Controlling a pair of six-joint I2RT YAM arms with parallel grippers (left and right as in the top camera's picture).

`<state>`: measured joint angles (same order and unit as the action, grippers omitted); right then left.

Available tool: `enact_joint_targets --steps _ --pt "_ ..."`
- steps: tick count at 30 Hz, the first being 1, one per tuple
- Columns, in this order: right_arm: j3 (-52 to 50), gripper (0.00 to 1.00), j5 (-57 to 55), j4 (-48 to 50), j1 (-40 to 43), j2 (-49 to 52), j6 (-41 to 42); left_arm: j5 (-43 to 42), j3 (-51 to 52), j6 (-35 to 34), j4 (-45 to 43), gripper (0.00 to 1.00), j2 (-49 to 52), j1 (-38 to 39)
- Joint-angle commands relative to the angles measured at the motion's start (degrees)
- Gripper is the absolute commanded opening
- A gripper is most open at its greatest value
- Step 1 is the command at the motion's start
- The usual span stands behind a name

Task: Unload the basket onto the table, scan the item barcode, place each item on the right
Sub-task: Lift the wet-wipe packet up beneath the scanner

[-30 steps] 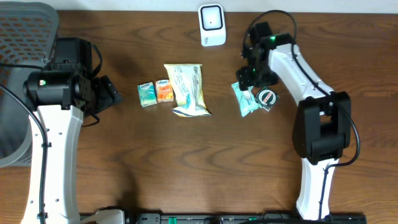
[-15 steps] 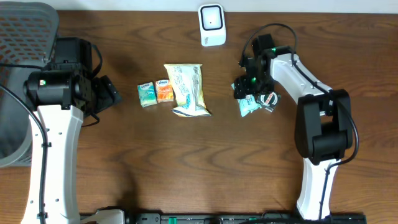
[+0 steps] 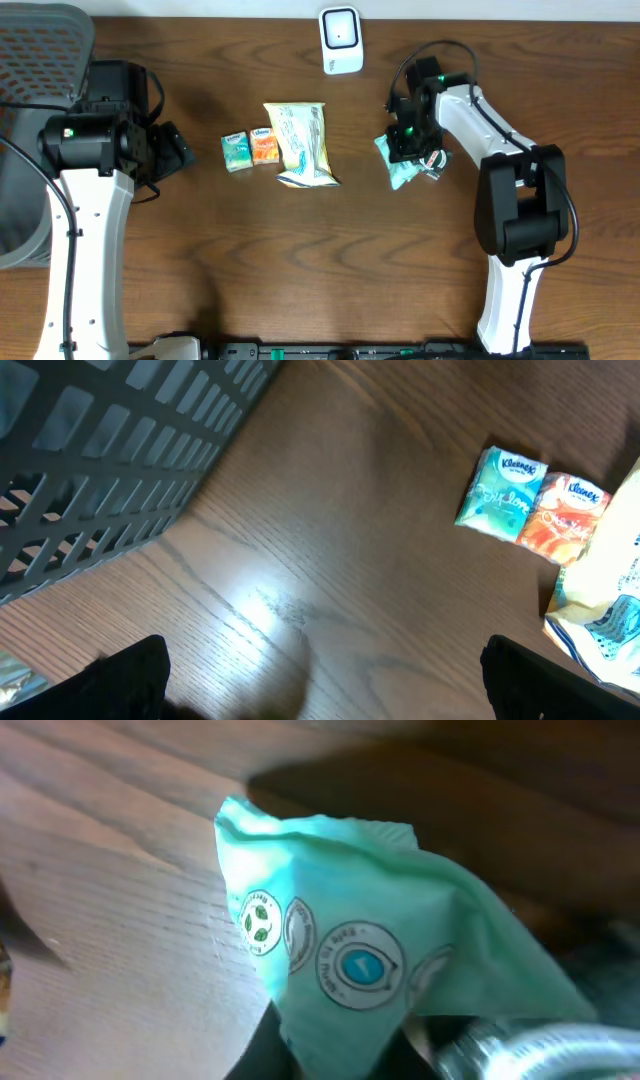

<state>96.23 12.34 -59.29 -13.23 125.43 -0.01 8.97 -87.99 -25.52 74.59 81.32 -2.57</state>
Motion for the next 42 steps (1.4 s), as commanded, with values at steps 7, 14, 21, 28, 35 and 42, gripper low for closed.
enact_joint_targets --steps 7,14,21,28,35,42 --pt "11.1 0.01 -34.8 -7.8 -8.5 -0.5 10.2 0.5 0.0 -0.5 0.2 0.98 0.3 -0.3" --pt "7.0 0.01 -56.2 -4.9 -16.2 0.7 18.9 0.5 0.0 -0.5 0.2 0.98 0.3 -0.3" --pt "0.5 0.03 -58.7 0.2 -17.9 1.1 18.9 0.5 0.0 -0.5 0.2 0.98 0.3 -0.3" --pt "-3.6 0.06 -58.5 1.9 -18.3 1.1 19.3 0.5 0.0 -0.5 0.2 0.98 0.3 -0.3" --pt "-4.9 0.13 -55.1 2.1 -19.1 1.1 19.3 0.5 0.0 -0.5 0.2 0.98 0.3 -0.3" --pt "-6.1 0.2 -55.3 4.0 -20.0 1.3 19.3 0.5 0.0 -0.5 0.2 0.97 0.3 -0.3"
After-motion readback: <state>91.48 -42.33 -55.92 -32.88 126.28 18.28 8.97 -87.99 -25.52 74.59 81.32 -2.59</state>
